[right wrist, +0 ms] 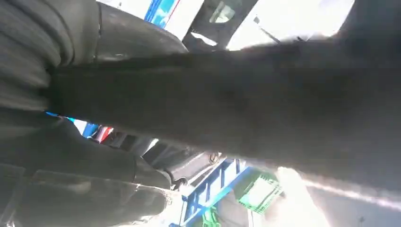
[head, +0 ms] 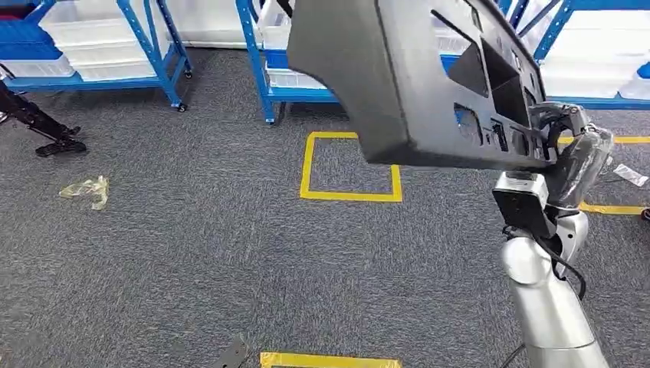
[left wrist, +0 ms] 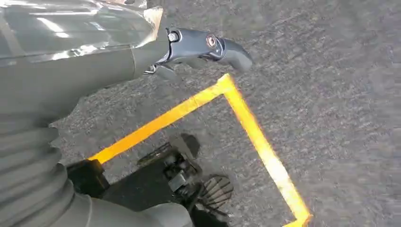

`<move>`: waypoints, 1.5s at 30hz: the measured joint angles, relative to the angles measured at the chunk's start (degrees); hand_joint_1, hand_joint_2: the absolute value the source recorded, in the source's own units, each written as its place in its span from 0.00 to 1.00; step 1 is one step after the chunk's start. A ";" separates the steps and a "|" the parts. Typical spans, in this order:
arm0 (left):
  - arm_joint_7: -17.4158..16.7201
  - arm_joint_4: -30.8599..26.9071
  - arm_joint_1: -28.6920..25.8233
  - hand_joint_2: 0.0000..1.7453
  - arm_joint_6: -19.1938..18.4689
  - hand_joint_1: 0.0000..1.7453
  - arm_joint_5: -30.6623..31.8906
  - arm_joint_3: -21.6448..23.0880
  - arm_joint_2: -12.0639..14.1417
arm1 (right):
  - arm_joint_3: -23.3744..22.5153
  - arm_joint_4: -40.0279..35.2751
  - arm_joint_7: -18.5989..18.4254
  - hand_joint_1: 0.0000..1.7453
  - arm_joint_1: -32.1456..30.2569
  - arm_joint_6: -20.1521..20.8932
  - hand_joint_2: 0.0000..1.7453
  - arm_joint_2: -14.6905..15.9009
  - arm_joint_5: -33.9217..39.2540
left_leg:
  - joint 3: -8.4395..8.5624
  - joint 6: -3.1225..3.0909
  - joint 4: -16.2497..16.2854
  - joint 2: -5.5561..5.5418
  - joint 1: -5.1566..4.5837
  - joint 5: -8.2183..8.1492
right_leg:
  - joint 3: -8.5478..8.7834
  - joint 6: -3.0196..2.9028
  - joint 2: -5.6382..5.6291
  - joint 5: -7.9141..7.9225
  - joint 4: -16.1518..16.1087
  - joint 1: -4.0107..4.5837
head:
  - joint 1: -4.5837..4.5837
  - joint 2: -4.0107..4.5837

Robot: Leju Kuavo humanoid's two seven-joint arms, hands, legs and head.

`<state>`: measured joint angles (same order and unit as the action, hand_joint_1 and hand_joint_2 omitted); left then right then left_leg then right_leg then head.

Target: Take the parts from the cabinet and place them on the table.

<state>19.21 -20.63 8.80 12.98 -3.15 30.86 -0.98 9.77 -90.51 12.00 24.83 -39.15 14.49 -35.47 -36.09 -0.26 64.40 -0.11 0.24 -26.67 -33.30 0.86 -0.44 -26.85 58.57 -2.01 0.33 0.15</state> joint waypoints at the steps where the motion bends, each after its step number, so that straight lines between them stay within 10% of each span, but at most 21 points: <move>1: 0.00 0.00 -0.01 1.00 0.02 0.00 0.00 0.00 -0.04 | 0.02 0.00 0.04 1.00 0.09 0.00 1.00 0.00 0.00 | -3.11 0.24 4.60 0.00 0.01 -0.62 | 0.62 -0.42 0.00 -0.59 0.00 0.11 | 0.02 0.00; 3: 0.00 0.00 -0.24 1.00 -0.04 0.00 0.02 0.04 -0.09 | 0.09 0.00 0.04 1.00 -0.04 0.00 1.00 -0.09 0.00 | -9.28 0.36 11.51 -0.01 -0.02 -4.47 | 2.13 -0.71 -0.16 -2.08 -0.02 0.44 | 0.07 0.00; 5: 0.02 0.00 -0.35 1.00 -0.04 0.00 0.02 0.04 -0.09 | 0.11 0.02 0.04 1.00 0.01 0.00 1.00 -0.09 0.02 | -11.20 -0.04 9.82 -0.02 -0.19 -5.48 | 4.08 -0.86 -0.40 -3.62 -0.05 0.72 | 0.07 0.00; 7: 0.02 0.00 -0.36 1.00 -0.04 0.00 0.04 0.04 -0.04 | 0.13 0.02 0.04 1.00 0.01 0.11 1.00 -0.13 0.07 | -9.52 -1.38 1.47 -0.07 -1.01 -0.86 | 6.25 -0.84 -0.47 -5.27 -0.19 0.92 | 0.02 0.00; 9: 0.02 0.07 -0.51 1.00 -0.02 0.00 0.04 0.04 0.72 | 0.18 0.22 0.04 1.00 -0.18 0.13 1.00 -0.26 0.13 | -7.70 -4.02 -7.35 -0.94 -2.85 10.46 | 7.82 -0.44 -0.75 -6.74 -0.53 0.84 | -0.11 0.00; 11: 0.04 0.02 -0.71 1.00 -0.02 0.00 0.04 0.07 0.74 | 0.33 0.35 0.04 1.00 -0.43 0.13 1.00 -0.48 0.15 | -5.86 -4.23 -8.00 -1.40 -3.05 9.42 | 9.10 0.13 -1.21 -7.40 -3.11 0.79 | 0.28 0.00; 13: 0.11 -0.04 -0.60 1.00 0.02 0.00 0.09 0.04 0.72 | 0.15 0.31 0.00 1.00 0.11 0.13 1.00 -0.35 0.09 | -3.47 -4.88 -9.99 -1.17 -3.10 8.58 | 10.51 2.03 -1.16 -4.66 -1.26 1.05 | 0.42 0.00; 15: 0.22 -0.09 -0.60 1.00 0.02 0.00 0.11 0.04 0.59 | 0.20 0.37 -0.02 1.00 0.39 0.13 1.00 -0.35 0.04 | -0.51 -4.56 -11.21 -1.00 -2.34 8.50 | 6.36 2.50 -0.52 -2.70 6.08 1.38 | 0.24 0.02; 16: 0.22 -0.09 -0.50 1.00 0.00 0.00 0.02 0.02 0.46 | 0.20 0.37 0.07 1.00 0.36 0.13 1.00 -0.26 0.02 | 0.14 -4.61 -11.40 -1.05 -2.31 7.99 | 3.08 1.77 -0.49 -3.19 10.23 1.49 | 0.22 0.00; 19: 0.28 -0.09 -0.66 1.00 0.00 0.00 0.00 0.04 0.15 | 0.22 0.52 0.04 1.00 0.09 0.13 1.00 -0.20 0.07 | 2.37 -4.41 -11.58 -1.46 -2.01 5.69 | -4.21 -0.19 -0.45 -11.35 13.53 1.28 | 0.31 0.00; 21: 0.31 -0.09 -0.69 1.00 0.04 0.00 0.00 0.04 0.04 | 0.22 0.79 0.04 1.00 0.08 0.13 1.00 -0.20 0.04 | 4.19 -3.93 -11.54 -1.78 -1.90 4.02 | -5.90 0.58 -0.35 -13.56 9.32 0.70 | 0.26 0.00; 22: 0.31 -0.09 -0.69 1.00 0.04 0.00 0.00 0.02 0.04 | 0.24 0.92 0.04 1.00 0.03 0.13 1.00 -0.20 0.04 | 5.13 -3.67 -11.32 -1.86 -1.86 3.13 | -5.81 2.34 -0.27 -10.89 5.46 0.22 | 0.22 0.00; 24: 0.31 -0.02 -0.72 1.00 0.04 0.00 0.00 0.02 0.15 | 0.28 1.27 0.04 1.00 -0.12 0.13 1.00 -0.22 0.09 | 6.20 -2.88 -9.96 -2.08 -2.12 1.03 | -5.37 6.44 0.90 2.49 -1.06 -0.33 | 0.14 0.00; 27: 0.37 -0.02 -0.80 1.00 0.17 0.00 0.00 0.00 0.31 | 0.39 1.44 0.07 1.00 -0.38 0.13 1.00 -0.22 0.09 | 6.13 -2.42 -8.52 -1.87 -2.05 -1.12 | -4.40 2.48 0.88 5.19 -1.13 -0.21 | 0.22 0.00; 30: 0.48 -0.04 -0.62 1.00 0.31 0.00 0.00 0.00 0.24 | 0.39 1.42 0.09 1.00 0.21 0.13 1.00 -0.24 0.02 | 3.80 -1.39 -3.88 -0.87 -1.61 -2.02 | -3.47 1.39 0.60 4.51 -1.01 -0.24 | 0.41 0.00; 34: 0.57 -0.04 -0.65 1.00 0.31 0.00 0.13 0.00 -0.02 | 0.44 1.42 0.09 1.00 0.39 0.13 1.00 -0.24 0.07 | -6.15 -0.48 11.11 -0.23 -0.79 -8.42 | -2.61 0.11 0.59 3.56 -0.98 0.32 | 0.43 0.00; 36: 0.57 -0.04 -0.65 1.00 0.31 0.00 0.20 0.00 -0.07 | 0.50 1.42 0.09 1.00 0.41 0.13 1.00 -0.24 0.07 | -5.92 -0.74 7.57 -0.20 -0.71 -5.14 | -2.21 0.04 0.55 3.23 -1.00 0.47 | 0.41 0.00; 39: 0.63 -0.04 -0.58 1.00 0.39 0.00 0.24 -0.04 -0.02 | 0.52 1.42 0.09 1.00 0.50 0.13 1.00 -0.24 0.07 | 0.21 -2.28 -6.73 -0.04 -1.00 2.83 | -1.54 0.22 0.41 2.82 -1.09 0.55 | 0.44 0.00; 45: 0.85 -0.09 -0.49 1.00 0.68 0.00 0.39 -0.07 -0.02 | 0.61 1.40 0.09 1.00 0.53 0.11 1.00 -0.02 0.11 | 1.74 -3.24 -8.43 -0.08 -1.19 3.15 | -2.24 1.64 0.44 1.19 0.66 1.07 | 0.29 0.02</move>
<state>20.06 -20.72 8.31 13.66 -2.76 30.80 -1.01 10.38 -89.11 12.09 25.35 -39.04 14.47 -35.36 -34.34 -3.50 55.97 -0.19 -0.95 -23.52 -35.53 2.51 0.00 -25.66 59.23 -0.94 0.61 0.17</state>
